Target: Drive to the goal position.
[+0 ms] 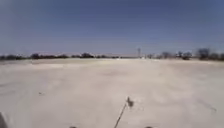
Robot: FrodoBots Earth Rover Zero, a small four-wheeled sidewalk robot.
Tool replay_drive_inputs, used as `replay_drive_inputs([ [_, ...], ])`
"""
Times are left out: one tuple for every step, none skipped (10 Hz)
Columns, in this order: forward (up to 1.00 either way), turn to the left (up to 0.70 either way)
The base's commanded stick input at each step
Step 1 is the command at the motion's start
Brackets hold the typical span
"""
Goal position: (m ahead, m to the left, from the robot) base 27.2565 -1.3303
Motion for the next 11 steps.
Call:
replay_drive_inputs([
  [0.70,0.00],
  [0.70,0.00],
  [0.70,0.00],
  [0.70,0.00],
  [0.70,0.00],
  [0.70,0.00],
  [0.70,0.00],
  [0.70,0.00],
  [0.70,0.00],
  [0.70,0.00],
  [0.70,0.00],
])
